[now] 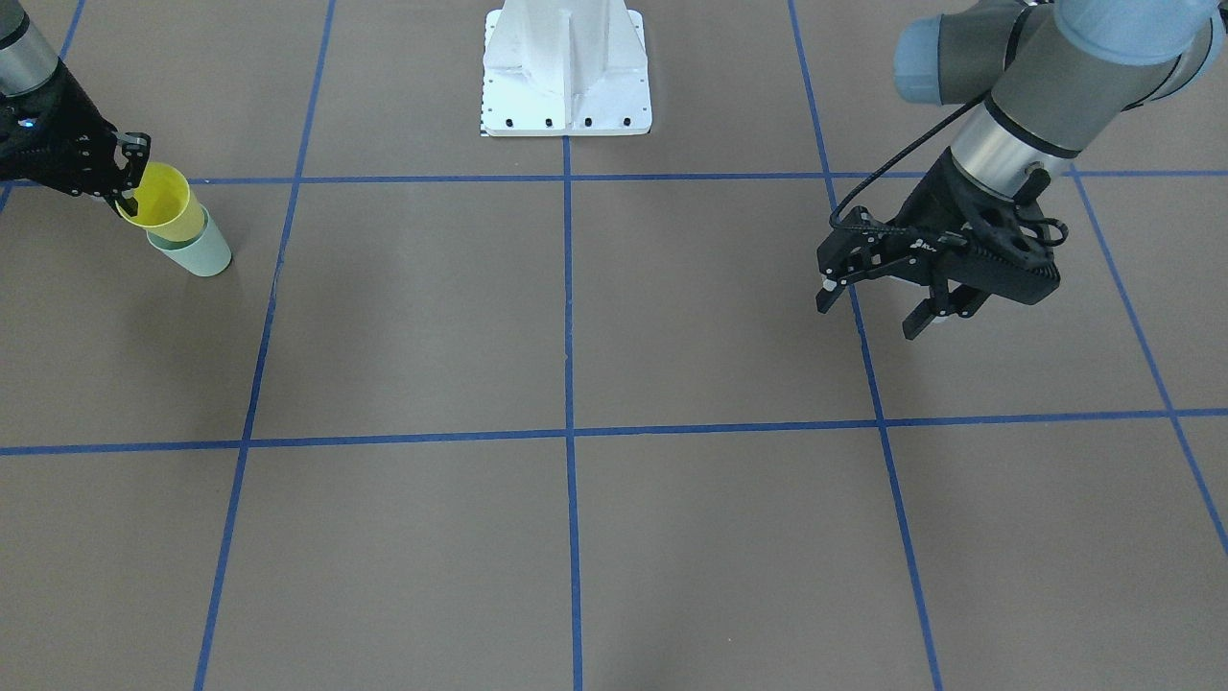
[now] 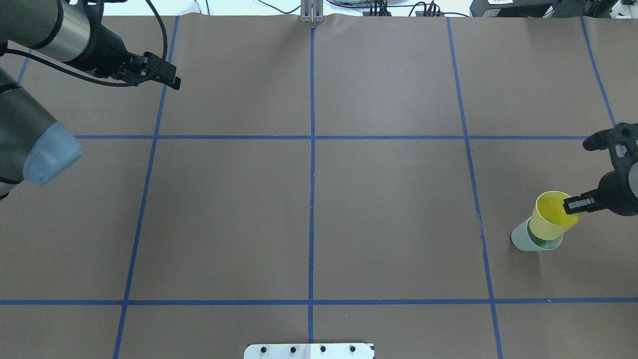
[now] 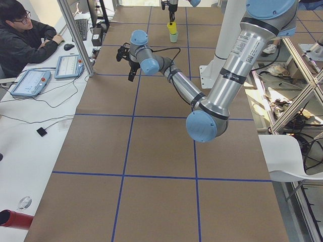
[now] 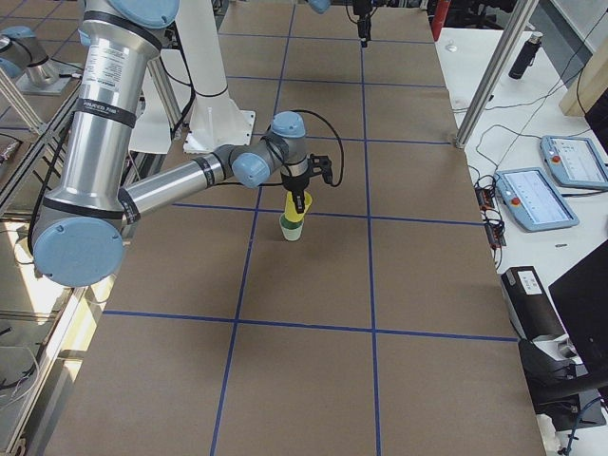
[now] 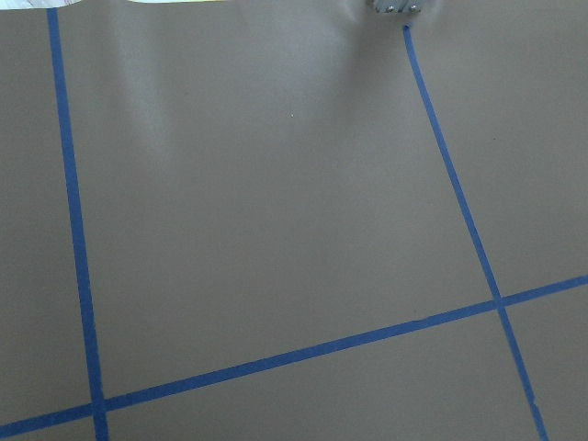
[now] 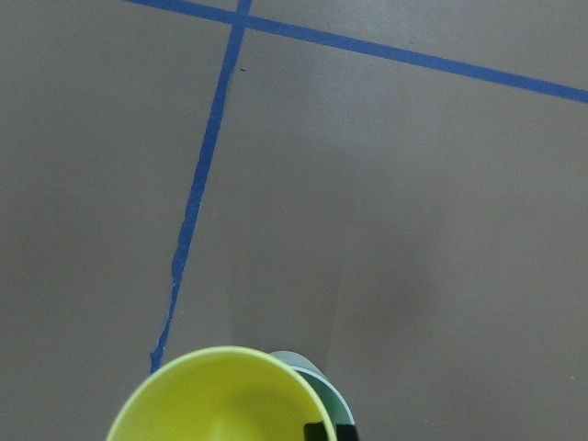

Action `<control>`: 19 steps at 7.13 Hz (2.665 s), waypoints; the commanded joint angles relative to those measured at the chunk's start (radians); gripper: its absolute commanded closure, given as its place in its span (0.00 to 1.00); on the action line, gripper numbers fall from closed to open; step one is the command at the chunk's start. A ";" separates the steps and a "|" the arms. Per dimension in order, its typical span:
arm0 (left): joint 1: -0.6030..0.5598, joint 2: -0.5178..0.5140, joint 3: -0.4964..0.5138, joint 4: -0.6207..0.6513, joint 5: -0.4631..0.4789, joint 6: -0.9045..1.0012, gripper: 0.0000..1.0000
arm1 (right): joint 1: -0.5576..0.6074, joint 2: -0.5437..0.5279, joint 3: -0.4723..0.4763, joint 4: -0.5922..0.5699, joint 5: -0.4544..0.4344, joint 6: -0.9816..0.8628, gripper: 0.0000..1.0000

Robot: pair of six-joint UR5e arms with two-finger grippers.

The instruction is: Transfer and stack yellow cup on green cup

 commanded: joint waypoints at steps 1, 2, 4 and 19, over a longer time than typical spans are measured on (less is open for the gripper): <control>0.000 0.000 0.001 0.000 0.000 0.000 0.00 | -0.001 -0.001 -0.020 0.000 0.002 0.000 1.00; -0.002 0.000 0.001 0.000 0.000 0.000 0.00 | -0.001 -0.004 -0.021 -0.001 0.008 0.000 1.00; -0.005 -0.001 0.003 0.000 0.000 0.000 0.00 | -0.002 -0.004 -0.029 -0.009 0.050 0.001 0.67; -0.546 0.453 0.155 0.187 -0.092 0.908 0.00 | 0.588 0.137 -0.487 -0.049 0.253 -0.585 0.00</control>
